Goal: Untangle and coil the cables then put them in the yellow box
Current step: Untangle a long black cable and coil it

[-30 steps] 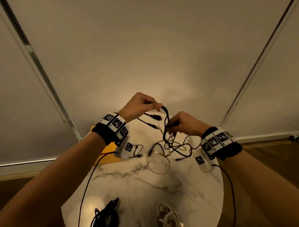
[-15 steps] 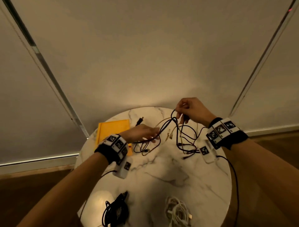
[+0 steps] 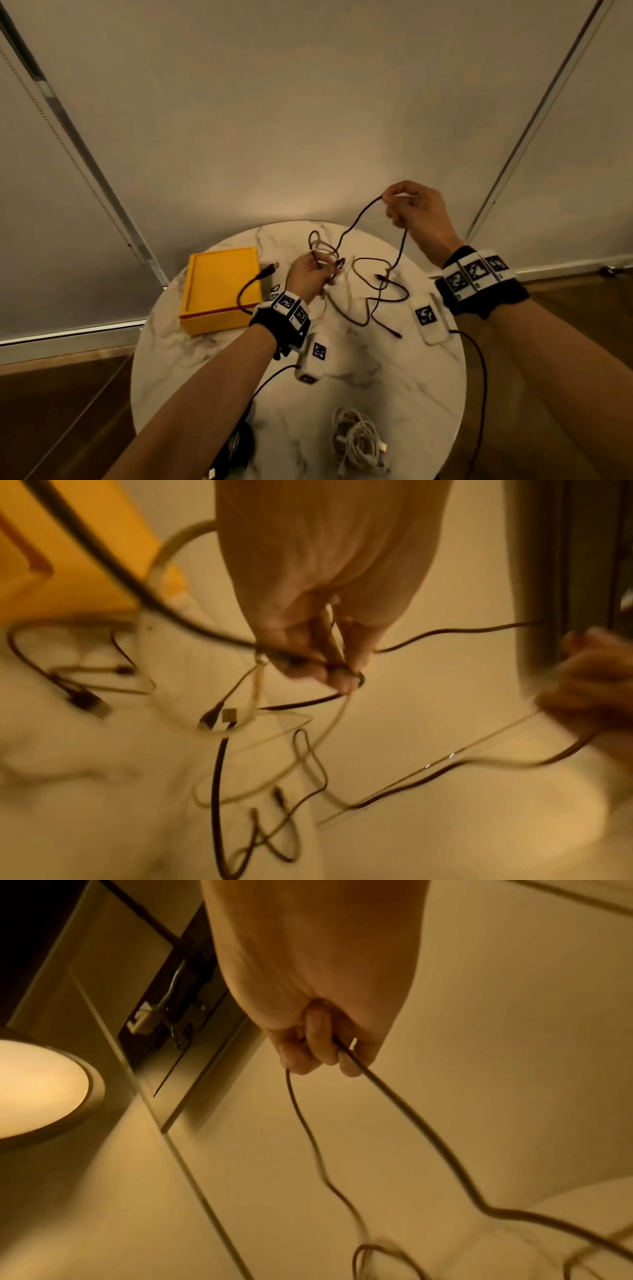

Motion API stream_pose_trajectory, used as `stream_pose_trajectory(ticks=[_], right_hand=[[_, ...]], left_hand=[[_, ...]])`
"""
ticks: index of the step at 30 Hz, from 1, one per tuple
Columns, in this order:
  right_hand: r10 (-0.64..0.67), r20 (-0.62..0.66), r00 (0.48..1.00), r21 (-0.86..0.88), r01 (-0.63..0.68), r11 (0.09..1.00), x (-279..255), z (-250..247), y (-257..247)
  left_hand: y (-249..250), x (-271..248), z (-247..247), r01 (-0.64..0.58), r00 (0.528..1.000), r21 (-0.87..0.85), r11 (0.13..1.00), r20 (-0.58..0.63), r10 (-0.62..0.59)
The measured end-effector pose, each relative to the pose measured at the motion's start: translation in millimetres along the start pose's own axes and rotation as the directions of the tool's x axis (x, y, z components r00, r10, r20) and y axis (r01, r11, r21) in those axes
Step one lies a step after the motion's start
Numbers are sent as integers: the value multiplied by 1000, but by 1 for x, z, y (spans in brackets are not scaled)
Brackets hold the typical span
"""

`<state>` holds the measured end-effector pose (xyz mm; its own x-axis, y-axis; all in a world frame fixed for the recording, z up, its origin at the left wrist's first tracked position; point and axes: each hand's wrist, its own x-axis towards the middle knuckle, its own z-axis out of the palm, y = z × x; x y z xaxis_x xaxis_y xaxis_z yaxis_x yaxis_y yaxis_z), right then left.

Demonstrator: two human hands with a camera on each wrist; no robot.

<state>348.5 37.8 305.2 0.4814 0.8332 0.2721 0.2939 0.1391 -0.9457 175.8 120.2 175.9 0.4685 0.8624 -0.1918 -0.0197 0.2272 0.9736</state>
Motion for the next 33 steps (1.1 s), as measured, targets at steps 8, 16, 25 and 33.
stream_pose_trajectory(ticks=[8, 16, 25, 33], right_hand=[[-74, -306, 949, 229, 149, 962, 20, -64, -23], [55, -390, 919, 167, 12, 986, 7, -74, 13], [50, 36, 998, 175, -56, 983, -3, -40, -33], [-312, -318, 895, 104, 360, 927, 27, -84, -126]], left_hand=[[-25, 18, -21, 235, 958, -12, 972, -168, -233], [5, 32, -11, 296, 952, -121, 947, -42, -303], [36, 32, 21, -249, 940, 712, 656, 342, -14], [65, 19, 33, 3, 901, 307, 952, 413, -136]])
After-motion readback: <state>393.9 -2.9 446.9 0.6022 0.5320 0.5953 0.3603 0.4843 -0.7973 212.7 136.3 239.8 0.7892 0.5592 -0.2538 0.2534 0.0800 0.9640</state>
